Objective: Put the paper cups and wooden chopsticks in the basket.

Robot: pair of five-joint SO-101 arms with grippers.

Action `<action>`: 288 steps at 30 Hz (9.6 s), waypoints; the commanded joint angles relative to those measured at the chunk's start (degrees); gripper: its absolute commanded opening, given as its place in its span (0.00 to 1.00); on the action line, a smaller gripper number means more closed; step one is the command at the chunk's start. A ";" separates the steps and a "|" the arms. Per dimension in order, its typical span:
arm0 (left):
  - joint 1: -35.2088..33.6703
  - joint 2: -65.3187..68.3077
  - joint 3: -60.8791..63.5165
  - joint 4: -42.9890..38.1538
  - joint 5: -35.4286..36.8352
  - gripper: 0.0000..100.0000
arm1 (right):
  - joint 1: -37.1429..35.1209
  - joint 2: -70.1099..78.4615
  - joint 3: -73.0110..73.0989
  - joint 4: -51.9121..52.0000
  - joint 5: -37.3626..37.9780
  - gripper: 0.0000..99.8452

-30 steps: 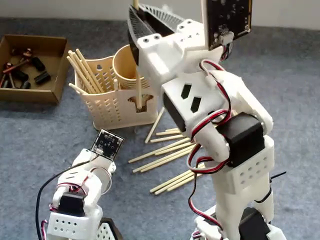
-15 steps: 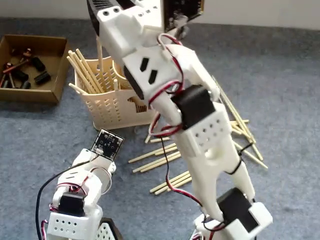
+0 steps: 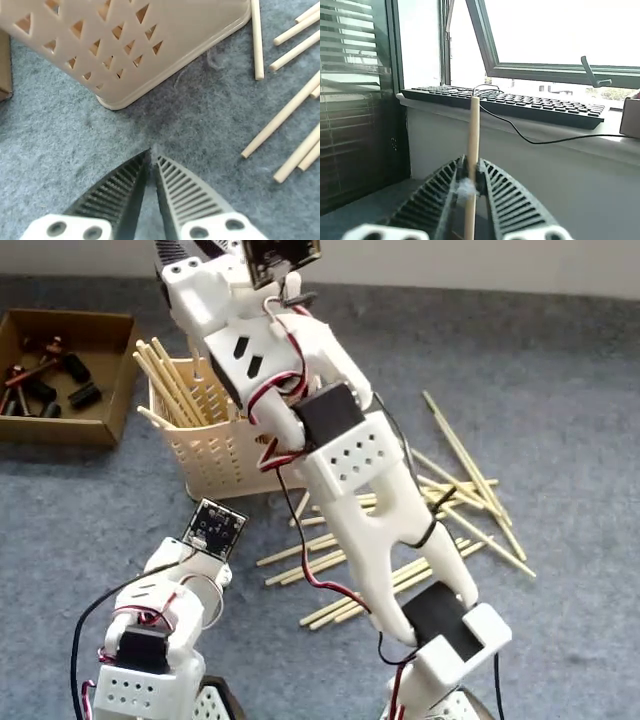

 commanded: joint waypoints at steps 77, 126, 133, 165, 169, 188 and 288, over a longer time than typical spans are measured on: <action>-0.57 -0.57 0.57 -1.58 -0.44 0.01 | 37.76 -51.30 42.68 50.42 11.87 0.10; -0.57 -0.57 0.66 -1.58 -0.44 0.01 | 46.99 16.57 19.91 40.48 19.78 0.18; -0.57 -0.57 0.66 -1.58 -0.44 0.01 | 46.99 22.02 18.77 40.40 19.87 0.18; -0.57 -0.57 0.66 -1.58 -0.44 0.01 | 48.22 15.43 18.77 57.10 25.05 0.01; -0.57 -0.57 0.66 -1.58 -0.44 0.01 | 48.04 15.43 18.77 60.18 25.14 0.01; -0.57 -0.57 0.66 -1.58 -0.44 0.01 | 44.79 15.69 19.21 63.16 24.88 0.12; -0.57 -0.57 0.66 -1.49 -0.44 0.01 | 40.13 26.68 7.78 57.98 17.58 0.07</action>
